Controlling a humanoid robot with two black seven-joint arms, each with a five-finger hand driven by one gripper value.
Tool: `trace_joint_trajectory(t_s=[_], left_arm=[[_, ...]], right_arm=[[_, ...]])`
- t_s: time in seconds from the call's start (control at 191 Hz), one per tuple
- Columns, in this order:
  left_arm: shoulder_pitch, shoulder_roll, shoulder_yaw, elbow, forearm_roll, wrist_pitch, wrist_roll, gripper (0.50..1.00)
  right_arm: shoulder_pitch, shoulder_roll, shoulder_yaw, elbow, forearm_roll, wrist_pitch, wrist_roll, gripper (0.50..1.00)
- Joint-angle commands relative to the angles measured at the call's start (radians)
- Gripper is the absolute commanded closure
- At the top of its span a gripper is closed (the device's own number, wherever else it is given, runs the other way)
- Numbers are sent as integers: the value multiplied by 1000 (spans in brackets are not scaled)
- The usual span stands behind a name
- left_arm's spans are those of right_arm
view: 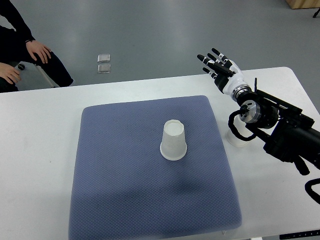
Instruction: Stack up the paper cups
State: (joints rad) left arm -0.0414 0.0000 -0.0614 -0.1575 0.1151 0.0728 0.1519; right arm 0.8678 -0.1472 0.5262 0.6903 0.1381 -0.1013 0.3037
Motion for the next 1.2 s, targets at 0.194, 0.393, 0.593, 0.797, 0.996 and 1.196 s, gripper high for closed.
trace_joint_trajectory(t_s=[0.194, 0.393, 0.593, 0.797, 0.996, 1.196], left_arm=[[3, 0, -5, 1, 0, 1, 0, 500], [3, 0, -3, -5, 0, -7, 0, 500], [2, 0, -3, 1, 0, -7, 0, 500], [3, 0, -3, -1, 0, -7, 0, 500], [2, 0, -1, -1, 1, -7, 0, 500], [3, 0, -3, -1, 0, -7, 0, 500]], right_arm=[[0, -2, 2, 0, 0, 0, 0, 579], [0, -6, 3, 0, 0, 0, 0, 579], [2, -9, 3, 0, 0, 0, 0, 579], [3, -11, 2, -2, -2, -2, 0, 579], [2, -11, 0, -2, -3, -2, 0, 579], [7, -17, 0, -2, -3, 0, 2, 581]])
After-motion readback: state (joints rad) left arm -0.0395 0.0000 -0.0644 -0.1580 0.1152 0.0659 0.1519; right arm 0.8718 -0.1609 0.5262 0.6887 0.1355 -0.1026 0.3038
